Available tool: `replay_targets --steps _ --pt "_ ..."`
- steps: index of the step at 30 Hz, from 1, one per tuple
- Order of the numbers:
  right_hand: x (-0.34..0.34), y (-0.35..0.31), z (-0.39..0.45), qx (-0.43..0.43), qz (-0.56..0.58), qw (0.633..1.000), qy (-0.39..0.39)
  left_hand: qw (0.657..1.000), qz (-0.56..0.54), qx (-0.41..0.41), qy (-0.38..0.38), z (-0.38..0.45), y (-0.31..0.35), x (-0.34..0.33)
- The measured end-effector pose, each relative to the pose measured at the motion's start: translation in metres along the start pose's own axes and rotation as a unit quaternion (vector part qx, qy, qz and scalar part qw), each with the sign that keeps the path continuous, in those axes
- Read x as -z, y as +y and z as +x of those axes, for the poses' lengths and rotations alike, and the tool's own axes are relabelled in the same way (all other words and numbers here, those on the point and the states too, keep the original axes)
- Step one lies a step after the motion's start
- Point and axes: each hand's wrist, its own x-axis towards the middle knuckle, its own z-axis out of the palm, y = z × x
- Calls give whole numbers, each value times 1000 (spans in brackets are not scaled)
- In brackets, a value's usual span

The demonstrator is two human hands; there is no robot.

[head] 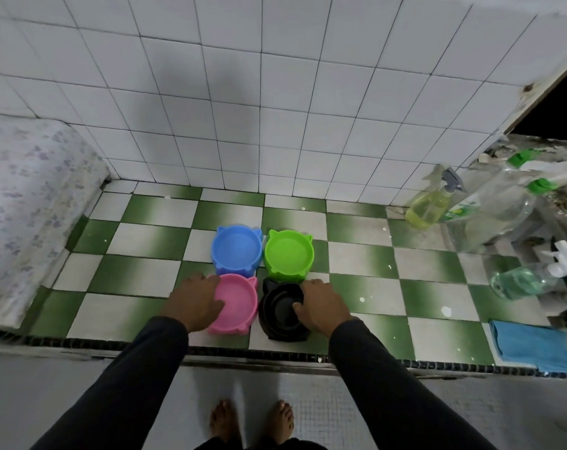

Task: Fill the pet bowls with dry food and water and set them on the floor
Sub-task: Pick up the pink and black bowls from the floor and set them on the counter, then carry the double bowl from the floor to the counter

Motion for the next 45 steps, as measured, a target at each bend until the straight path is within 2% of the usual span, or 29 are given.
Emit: replay_targets --steps 8,21,34,40,45 --pt "43 -22 8 67 -49 997 11 998 37 -13 55 -12 17 30" --pt "80 -99 12 192 -77 977 54 990 27 87 107 -66 -7 72" --pt "61 -260 -23 313 -137 938 65 973 -31 163 163 -153 -134 88" --pt "23 -357 -52 362 -165 917 35 955 -27 225 190 -216 -217 83" --pt "-20 -438 -76 428 -206 880 22 941 -17 285 183 -269 -290 65"
